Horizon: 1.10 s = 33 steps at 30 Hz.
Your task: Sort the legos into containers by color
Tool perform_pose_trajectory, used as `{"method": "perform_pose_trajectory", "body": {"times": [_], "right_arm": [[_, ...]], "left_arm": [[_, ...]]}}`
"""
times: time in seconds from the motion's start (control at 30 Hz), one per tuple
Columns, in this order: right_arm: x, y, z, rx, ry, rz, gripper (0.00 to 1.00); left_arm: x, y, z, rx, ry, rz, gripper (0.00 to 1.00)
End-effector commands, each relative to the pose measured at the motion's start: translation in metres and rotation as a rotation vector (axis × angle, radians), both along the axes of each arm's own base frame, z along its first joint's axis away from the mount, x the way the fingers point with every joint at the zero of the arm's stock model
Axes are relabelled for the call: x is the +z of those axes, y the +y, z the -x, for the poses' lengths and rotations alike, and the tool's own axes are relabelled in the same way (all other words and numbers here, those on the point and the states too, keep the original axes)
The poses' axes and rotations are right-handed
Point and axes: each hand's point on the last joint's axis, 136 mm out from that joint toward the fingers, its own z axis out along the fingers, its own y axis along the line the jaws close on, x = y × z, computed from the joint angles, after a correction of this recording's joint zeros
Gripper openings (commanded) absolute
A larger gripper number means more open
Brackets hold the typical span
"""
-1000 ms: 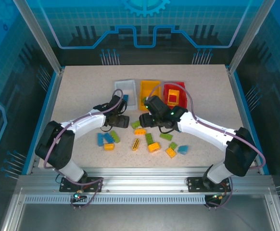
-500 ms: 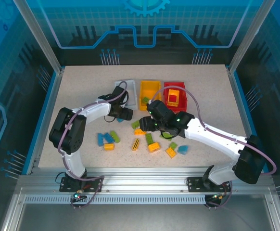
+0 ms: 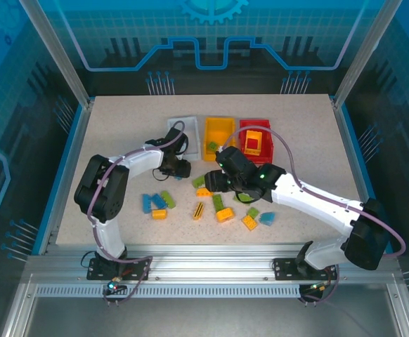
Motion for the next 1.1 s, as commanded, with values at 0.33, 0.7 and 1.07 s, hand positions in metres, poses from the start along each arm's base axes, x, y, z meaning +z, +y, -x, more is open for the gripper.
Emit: {"method": "perform_pose_trajectory", "body": {"times": [0.33,0.7,1.07], "right_arm": [[0.004,-0.014,-0.002,-0.039,-0.014,-0.021,0.58],[0.019,-0.033,-0.027,-0.089,-0.055,-0.041,0.58],[0.016,-0.035,-0.035,-0.098,-0.044,-0.031,0.58]], "left_arm": [[0.027,-0.003,0.006,0.069,-0.081,-0.061,0.32],[0.119,-0.015,-0.045,0.119,-0.239,0.035,0.33],[0.081,-0.021,-0.105,0.180,-0.171,0.085,0.49]]}}
